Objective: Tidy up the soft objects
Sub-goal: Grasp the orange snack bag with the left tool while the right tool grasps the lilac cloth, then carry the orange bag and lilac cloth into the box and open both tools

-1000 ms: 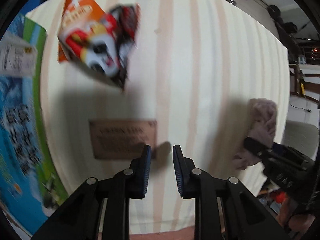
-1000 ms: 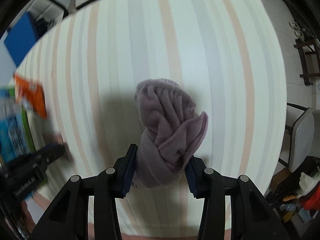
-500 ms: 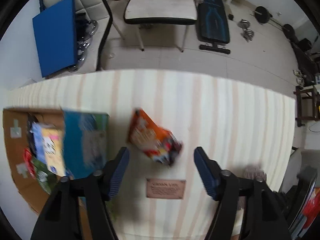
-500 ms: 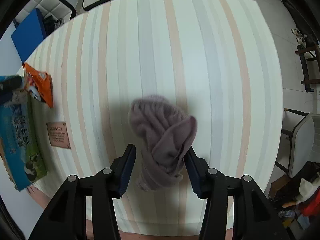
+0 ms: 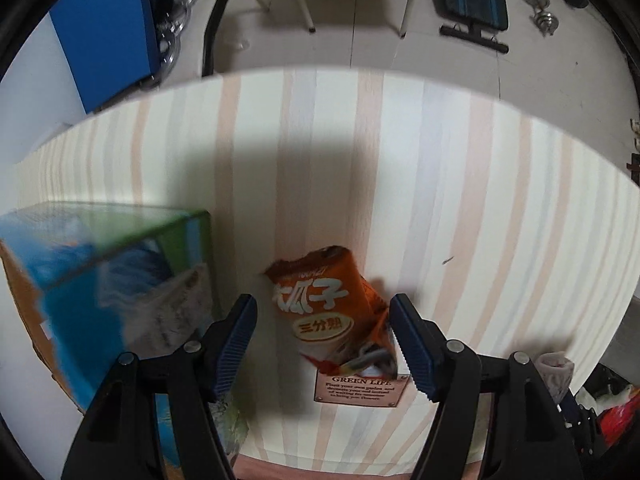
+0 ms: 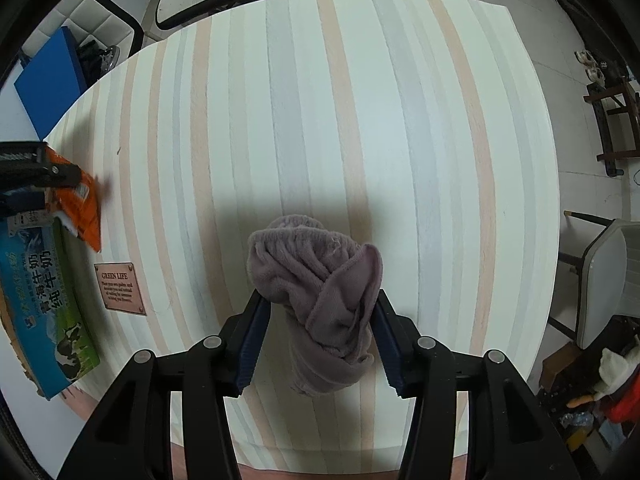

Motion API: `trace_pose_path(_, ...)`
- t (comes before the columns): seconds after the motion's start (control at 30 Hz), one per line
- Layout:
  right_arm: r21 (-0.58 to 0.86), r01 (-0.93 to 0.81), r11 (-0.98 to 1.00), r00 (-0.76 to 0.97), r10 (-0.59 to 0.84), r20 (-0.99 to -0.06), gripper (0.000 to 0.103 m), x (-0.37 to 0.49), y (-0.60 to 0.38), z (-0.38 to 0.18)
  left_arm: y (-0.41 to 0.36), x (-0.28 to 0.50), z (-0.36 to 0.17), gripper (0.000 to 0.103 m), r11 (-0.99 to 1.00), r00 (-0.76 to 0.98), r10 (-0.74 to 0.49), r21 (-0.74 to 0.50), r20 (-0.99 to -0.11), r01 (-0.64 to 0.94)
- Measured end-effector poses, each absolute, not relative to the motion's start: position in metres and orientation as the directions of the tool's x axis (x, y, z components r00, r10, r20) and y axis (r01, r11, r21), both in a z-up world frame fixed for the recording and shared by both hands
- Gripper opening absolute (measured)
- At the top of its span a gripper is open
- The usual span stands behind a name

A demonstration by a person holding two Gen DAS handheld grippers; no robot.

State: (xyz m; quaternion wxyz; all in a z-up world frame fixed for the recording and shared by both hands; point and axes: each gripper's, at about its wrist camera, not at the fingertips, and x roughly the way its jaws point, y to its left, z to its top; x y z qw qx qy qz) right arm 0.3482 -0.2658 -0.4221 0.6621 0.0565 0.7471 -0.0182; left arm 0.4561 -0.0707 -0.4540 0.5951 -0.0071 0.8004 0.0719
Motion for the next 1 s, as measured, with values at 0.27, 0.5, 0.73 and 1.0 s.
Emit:
trace_pose_path(0.27, 0.047, 0.13, 0.99, -0.142, 0.065, -0.988, 0.054, 0.33, -0.278, -0.437, -0.084, 0.434, -0.464, 0.042, 0.993, -0.284, 0.049, 0.076, -0.958, -0.085)
trace_pose_path(0.5, 0.049, 0.146, 0.988, -0.172, 0.074, -0.982, 0.045, 0.32, -0.282, -0.451, -0.1, 0.414, -0.447, 0.039, 0.998, -0.216, 0.015, 0.029, -0.976, -0.063)
trace_pose_path(0.73, 0.071, 0.164, 0.984, -0.15, 0.096, -0.984, 0.038, 0.31, -0.284, -0.445, -0.111, 0.383, -0.414, 0.039, 0.998, -0.139, -0.065, -0.06, -0.988, -0.035)
trace_pose_path(1.0, 0.164, 0.161, 0.973, -0.077, 0.178, -0.981, 0.038, 0.286, -0.274, -0.395, -0.11, 0.325, -0.346, 0.039, 0.976, -0.026, -0.216, -0.217, -0.976, 0.019)
